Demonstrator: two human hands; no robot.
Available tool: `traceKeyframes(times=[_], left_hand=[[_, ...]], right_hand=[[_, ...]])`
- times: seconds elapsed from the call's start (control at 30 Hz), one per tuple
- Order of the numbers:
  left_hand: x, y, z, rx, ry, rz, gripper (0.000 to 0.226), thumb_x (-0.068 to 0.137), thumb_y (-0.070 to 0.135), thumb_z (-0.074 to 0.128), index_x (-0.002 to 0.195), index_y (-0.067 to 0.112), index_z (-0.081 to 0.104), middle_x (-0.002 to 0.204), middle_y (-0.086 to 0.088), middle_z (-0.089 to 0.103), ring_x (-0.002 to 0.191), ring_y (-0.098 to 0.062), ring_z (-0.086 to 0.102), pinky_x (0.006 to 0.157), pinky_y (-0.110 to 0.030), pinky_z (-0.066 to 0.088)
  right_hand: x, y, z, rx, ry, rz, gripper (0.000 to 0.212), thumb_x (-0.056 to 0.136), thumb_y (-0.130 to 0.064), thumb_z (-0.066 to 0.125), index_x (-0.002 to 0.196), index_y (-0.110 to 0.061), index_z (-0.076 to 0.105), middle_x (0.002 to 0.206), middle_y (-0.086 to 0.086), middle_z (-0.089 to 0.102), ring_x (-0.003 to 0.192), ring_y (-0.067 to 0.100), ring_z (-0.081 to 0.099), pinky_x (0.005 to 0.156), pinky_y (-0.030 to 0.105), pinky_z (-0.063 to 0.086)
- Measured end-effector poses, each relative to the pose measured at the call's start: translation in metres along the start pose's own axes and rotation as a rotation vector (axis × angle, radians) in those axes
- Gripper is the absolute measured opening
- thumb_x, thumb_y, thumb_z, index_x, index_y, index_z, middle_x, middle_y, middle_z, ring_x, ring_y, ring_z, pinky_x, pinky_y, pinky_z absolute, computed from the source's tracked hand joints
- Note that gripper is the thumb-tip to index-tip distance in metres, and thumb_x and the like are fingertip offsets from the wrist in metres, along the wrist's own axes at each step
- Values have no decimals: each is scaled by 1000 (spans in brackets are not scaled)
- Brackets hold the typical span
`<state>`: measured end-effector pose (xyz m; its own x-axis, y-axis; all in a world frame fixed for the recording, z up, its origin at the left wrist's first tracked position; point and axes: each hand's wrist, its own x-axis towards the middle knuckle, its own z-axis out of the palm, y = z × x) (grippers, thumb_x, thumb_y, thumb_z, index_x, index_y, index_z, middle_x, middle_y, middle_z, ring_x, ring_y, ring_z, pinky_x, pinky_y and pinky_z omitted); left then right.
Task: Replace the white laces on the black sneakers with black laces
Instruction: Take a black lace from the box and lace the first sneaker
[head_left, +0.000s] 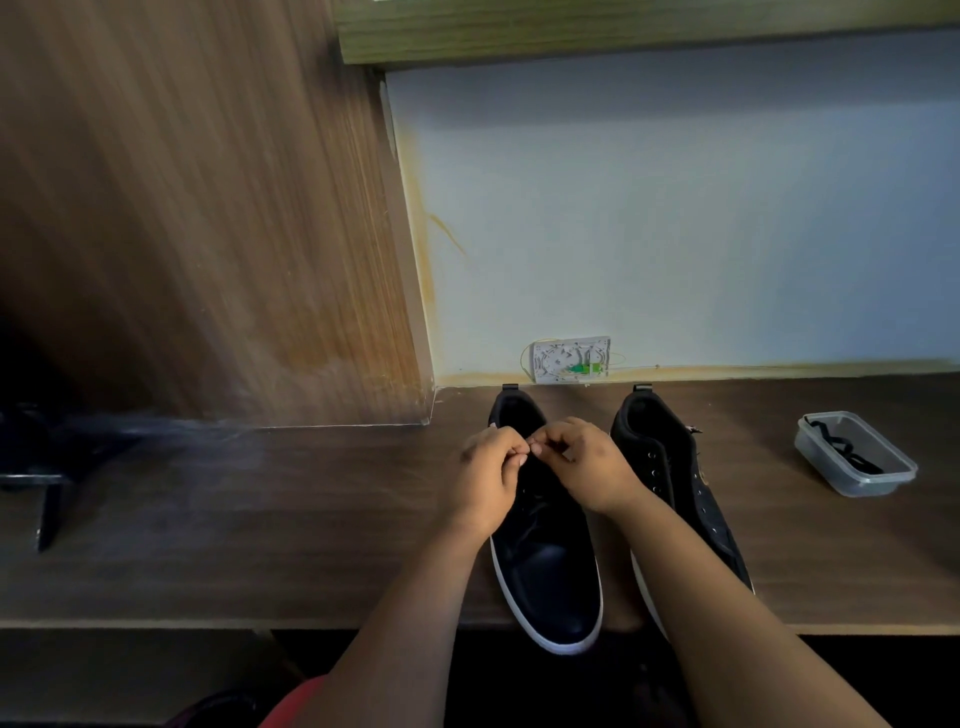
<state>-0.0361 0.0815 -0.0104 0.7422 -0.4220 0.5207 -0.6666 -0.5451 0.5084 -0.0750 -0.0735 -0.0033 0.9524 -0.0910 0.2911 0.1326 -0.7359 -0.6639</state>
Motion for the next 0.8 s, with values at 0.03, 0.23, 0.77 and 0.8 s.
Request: traceKeyframes(times=[0.03, 0.23, 0.77, 0.8], left_hand=[[-1, 0, -1, 19, 3, 21, 11, 82, 4, 63, 83, 15, 63, 79, 4, 63, 73, -12, 56, 76, -15, 38], [-2, -3, -2, 60, 14, 88, 9, 84, 5, 61, 84, 15, 62, 79, 2, 63, 74, -16, 57, 74, -13, 33], [0, -11, -6, -96, -117, -3, 15, 87, 3, 63, 95, 15, 64, 83, 12, 58, 74, 6, 51, 66, -2, 36], [0, -12, -7, -85, -131, -15, 16, 87, 6, 64, 99, 17, 65, 85, 12, 60, 75, 5, 52, 66, -2, 36]], right_hand=[[1, 1, -1, -1, -6, 8, 11, 91, -16, 63, 94, -21, 73, 84, -11, 61, 92, 17, 57, 86, 27, 41], [5, 4, 0, -53, -43, 42, 11, 87, -25, 64, 84, -35, 65, 90, -10, 64, 93, 19, 58, 88, 44, 47], [4, 2, -18, 175, 366, 288, 24, 92, -20, 63, 114, -17, 58, 91, 0, 63, 82, 15, 62, 69, 21, 45], [2, 2, -19, 129, 362, 243, 16, 90, -19, 66, 105, -18, 61, 90, 1, 62, 80, 13, 61, 67, 20, 45]])
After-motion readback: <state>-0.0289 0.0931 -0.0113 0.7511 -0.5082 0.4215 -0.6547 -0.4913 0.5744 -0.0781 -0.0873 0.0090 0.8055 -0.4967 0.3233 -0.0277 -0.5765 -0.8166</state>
